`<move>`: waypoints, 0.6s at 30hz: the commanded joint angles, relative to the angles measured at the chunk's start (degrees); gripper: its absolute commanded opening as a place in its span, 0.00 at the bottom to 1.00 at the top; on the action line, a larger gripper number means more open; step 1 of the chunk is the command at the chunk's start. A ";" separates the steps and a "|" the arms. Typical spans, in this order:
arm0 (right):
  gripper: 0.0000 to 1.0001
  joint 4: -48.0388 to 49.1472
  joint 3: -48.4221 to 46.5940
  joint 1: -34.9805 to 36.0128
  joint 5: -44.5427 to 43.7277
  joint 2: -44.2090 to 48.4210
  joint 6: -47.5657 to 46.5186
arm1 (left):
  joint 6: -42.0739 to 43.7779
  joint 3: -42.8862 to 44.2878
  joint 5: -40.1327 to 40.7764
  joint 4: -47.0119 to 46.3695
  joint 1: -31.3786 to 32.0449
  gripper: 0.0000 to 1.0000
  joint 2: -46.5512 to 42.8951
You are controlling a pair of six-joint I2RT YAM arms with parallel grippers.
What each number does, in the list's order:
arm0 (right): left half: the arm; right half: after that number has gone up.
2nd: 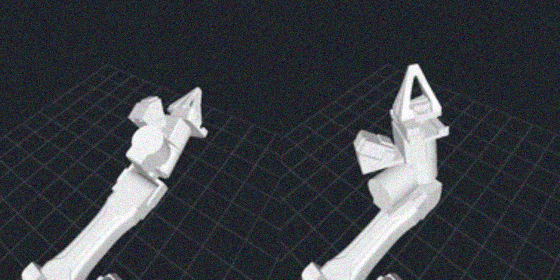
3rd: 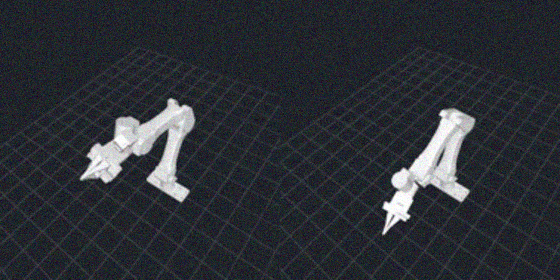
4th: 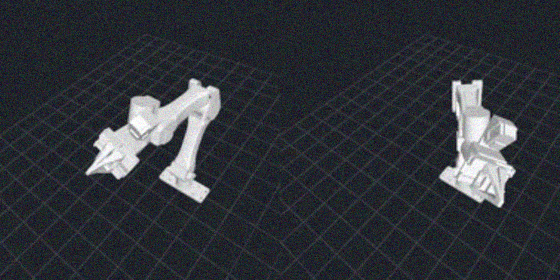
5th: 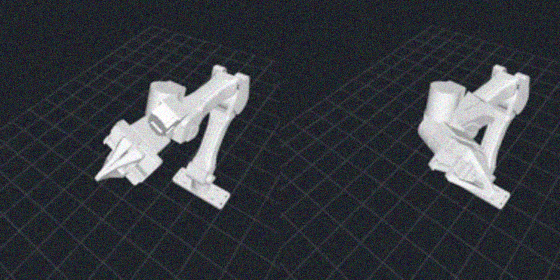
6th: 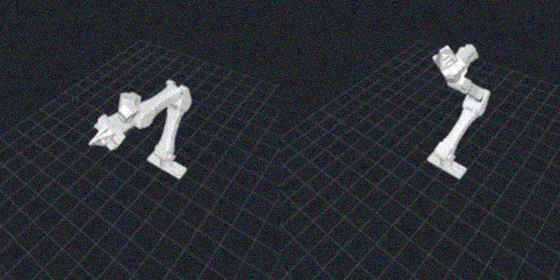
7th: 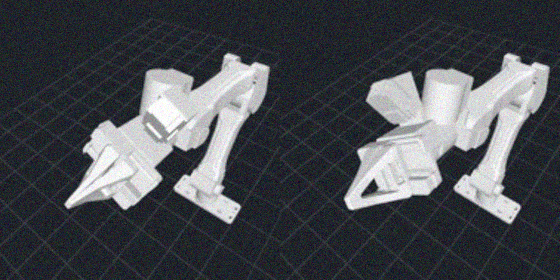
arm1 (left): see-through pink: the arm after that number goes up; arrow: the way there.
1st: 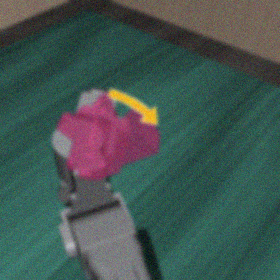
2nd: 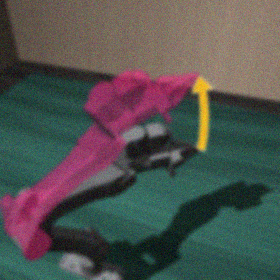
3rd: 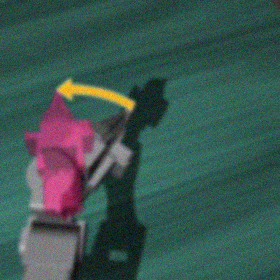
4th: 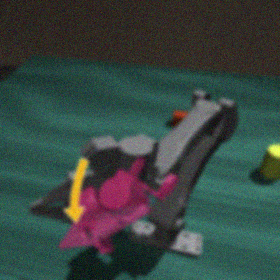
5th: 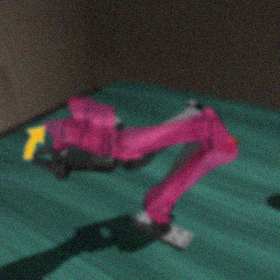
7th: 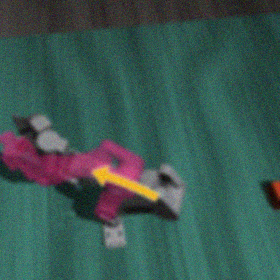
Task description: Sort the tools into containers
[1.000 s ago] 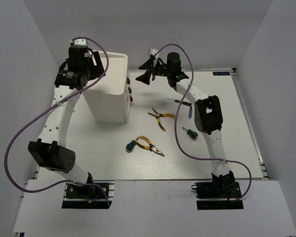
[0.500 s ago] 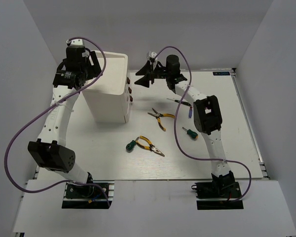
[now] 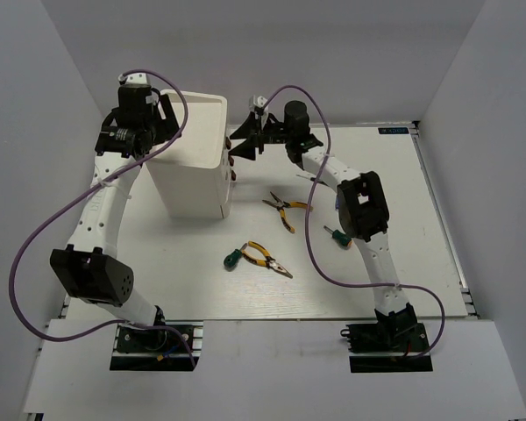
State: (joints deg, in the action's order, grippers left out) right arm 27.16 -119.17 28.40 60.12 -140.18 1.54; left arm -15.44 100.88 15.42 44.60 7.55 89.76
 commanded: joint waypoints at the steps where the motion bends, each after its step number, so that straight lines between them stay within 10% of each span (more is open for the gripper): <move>1: 0.66 1.76 -2.99 0.60 -1.23 -1.50 -0.22 | 0.59 -0.25 -1.18 -0.57 -0.52 0.92 -1.24; 18: 0.39 1.67 -3.26 1.04 -2.02 -2.03 0.30 | 0.59 -1.92 -1.71 -1.09 -0.52 0.92 -2.30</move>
State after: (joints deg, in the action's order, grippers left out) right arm 26.41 -121.23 29.19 58.22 -143.00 1.34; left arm -15.42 99.26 14.15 44.34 7.29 89.76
